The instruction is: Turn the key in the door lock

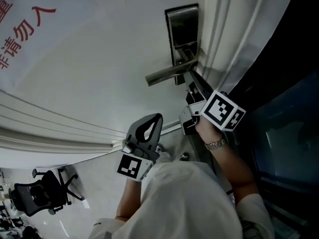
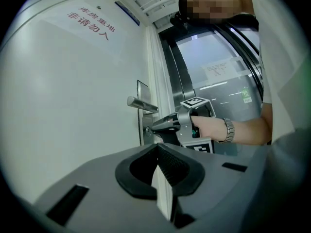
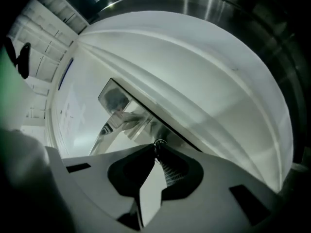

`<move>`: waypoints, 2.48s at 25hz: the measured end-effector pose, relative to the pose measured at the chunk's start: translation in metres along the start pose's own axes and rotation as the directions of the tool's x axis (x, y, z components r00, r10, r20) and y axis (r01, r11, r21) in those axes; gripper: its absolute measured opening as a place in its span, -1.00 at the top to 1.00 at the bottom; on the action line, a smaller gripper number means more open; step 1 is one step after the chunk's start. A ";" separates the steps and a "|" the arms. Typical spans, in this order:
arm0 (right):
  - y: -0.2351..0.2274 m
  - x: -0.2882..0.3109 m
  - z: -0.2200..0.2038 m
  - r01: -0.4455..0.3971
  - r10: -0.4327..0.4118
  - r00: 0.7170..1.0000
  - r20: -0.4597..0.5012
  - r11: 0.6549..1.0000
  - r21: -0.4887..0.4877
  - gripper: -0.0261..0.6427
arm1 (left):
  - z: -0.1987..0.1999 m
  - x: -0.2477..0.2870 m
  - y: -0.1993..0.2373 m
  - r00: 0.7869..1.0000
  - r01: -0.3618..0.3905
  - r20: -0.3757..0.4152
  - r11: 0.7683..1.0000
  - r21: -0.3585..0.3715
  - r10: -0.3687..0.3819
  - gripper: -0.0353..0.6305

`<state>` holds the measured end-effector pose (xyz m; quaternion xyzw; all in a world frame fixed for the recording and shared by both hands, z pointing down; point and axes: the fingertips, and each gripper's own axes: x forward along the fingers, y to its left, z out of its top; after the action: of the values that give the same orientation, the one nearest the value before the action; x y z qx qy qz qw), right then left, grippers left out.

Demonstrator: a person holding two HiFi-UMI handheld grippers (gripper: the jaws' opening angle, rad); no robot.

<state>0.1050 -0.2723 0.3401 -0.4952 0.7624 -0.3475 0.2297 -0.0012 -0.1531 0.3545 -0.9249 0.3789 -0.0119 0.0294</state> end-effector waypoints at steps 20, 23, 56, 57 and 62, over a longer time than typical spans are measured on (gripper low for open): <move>0.012 -0.021 -0.009 -0.146 -0.129 0.975 -0.183 0.258 -0.955 0.73 | 0.001 0.001 0.001 1.000 -0.017 0.018 1.000 0.022 0.016 0.88; 0.008 -0.020 -0.013 -0.154 -0.211 0.967 -0.142 -0.041 -0.987 0.65 | 0.004 -0.001 0.001 0.999 -0.013 0.031 0.999 0.038 0.012 0.88; 0.010 -0.001 -0.027 -0.112 -0.251 0.962 0.106 -0.718 -0.687 0.75 | -0.005 -0.009 0.004 1.000 0.021 0.005 0.999 0.038 -0.021 0.88; 0.010 -0.001 -0.027 -0.108 -0.252 0.962 0.102 -0.698 -0.708 0.74 | -0.005 -0.009 0.004 1.000 0.019 0.007 0.999 0.034 -0.020 0.88; 0.010 0.000 -0.025 -0.101 -0.276 0.959 0.066 -0.549 -0.830 0.74 | -0.006 -0.007 0.005 1.000 0.009 0.021 1.000 -0.003 -0.009 0.88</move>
<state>0.0813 -0.2618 0.3487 -0.4649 0.6344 0.4312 -0.4421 -0.0095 -0.1522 0.3605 -0.9266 0.3747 -0.0016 0.0319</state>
